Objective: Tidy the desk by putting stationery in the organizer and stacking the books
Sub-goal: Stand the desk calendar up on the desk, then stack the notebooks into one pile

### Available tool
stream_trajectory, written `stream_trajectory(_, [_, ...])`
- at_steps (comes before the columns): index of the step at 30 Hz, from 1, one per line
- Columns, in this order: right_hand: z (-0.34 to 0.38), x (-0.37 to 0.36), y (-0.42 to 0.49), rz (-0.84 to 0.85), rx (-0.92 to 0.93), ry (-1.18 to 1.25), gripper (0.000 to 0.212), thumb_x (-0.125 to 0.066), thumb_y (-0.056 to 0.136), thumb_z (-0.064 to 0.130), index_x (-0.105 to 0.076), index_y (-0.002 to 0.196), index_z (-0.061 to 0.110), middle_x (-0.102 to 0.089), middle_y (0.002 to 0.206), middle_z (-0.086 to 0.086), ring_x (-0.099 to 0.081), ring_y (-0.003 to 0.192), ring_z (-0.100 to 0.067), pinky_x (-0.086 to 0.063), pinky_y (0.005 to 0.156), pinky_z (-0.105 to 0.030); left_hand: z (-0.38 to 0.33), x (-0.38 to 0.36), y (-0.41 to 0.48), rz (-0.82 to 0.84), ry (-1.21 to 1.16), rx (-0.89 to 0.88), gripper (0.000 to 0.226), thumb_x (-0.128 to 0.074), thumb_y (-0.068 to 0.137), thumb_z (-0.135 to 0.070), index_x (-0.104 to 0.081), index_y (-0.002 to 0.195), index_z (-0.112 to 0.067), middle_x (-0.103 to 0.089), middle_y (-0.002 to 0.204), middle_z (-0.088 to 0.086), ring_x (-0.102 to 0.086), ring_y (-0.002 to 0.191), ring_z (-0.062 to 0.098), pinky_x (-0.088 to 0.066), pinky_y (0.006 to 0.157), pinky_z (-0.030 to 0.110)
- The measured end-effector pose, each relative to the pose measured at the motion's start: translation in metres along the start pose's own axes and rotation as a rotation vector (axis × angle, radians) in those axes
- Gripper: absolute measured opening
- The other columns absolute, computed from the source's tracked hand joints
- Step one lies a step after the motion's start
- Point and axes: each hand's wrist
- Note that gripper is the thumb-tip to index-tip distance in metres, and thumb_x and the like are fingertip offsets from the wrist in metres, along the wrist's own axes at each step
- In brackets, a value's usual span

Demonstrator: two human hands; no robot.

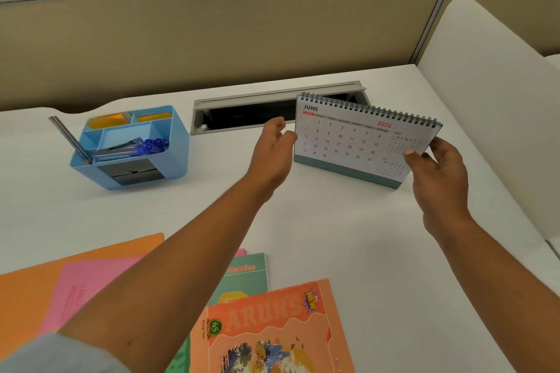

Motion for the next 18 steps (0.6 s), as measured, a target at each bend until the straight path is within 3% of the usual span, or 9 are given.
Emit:
stream_trajectory(4, [0.001,0.002,-0.009,-0.027,-0.029,-0.023,0.063,-0.067,0.09,0.027,-0.038,0.145,0.02,-0.041,0.149,0.007,-0.044,0.13,-0.009,-0.039,0.097,-0.027,0.001,-0.002,-0.002,-0.007,0.039,0.002,0.044,-0.036,0.104,-0.028,-0.03,0.147,-0.023,-0.035,0.153,-0.001,-0.037,0.137,0.021,-0.036,0.09,0.03])
stream_trajectory(8, [0.0,0.011,-0.03,-0.054,-0.027,-0.047,0.059,-0.067,0.09,0.026,-0.041,0.142,0.021,-0.042,0.147,0.007,-0.046,0.121,-0.005,-0.038,0.093,-0.022,0.032,0.008,-0.027,-0.028,0.203,-0.045,0.052,-0.049,0.099,-0.032,-0.03,0.147,-0.025,-0.033,0.155,-0.002,-0.035,0.14,0.021,-0.036,0.109,0.04])
stream_trajectory(11, [-0.003,0.017,-0.056,-0.049,-0.035,-0.025,0.054,-0.066,0.09,0.026,-0.045,0.139,0.023,-0.046,0.143,0.01,-0.05,0.119,-0.004,-0.04,0.088,-0.016,0.07,0.033,-0.069,-0.039,0.329,-0.101,0.057,-0.056,0.095,-0.034,-0.032,0.146,-0.026,-0.033,0.154,-0.005,-0.034,0.14,0.014,-0.037,0.112,0.041])
stream_trajectory(15, [-0.032,0.027,-0.11,0.186,-0.139,-0.15,0.036,-0.066,0.09,0.021,-0.058,0.125,0.025,-0.06,0.126,0.012,-0.062,0.105,-0.012,-0.048,0.078,-0.024,0.127,0.077,-0.148,-0.09,0.424,0.003,0.061,-0.062,0.091,-0.034,-0.034,0.145,-0.028,-0.038,0.149,-0.006,-0.04,0.129,0.009,-0.043,0.104,0.038])
stream_trajectory(18, [-0.058,0.037,-0.151,0.379,-0.263,-0.294,0.024,-0.067,0.089,0.017,-0.064,0.111,0.025,-0.07,0.107,0.004,-0.068,0.097,-0.018,-0.054,0.085,-0.038,0.159,0.107,-0.2,-0.133,0.529,0.114,0.065,-0.068,0.087,-0.035,-0.038,0.143,-0.024,-0.045,0.142,-0.006,-0.045,0.126,0.013,-0.038,0.1,0.028])
Point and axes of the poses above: each hand's wrist, its own y-axis towards the middle knuckle, its own x-axis out of the back of the hand, z = x × y
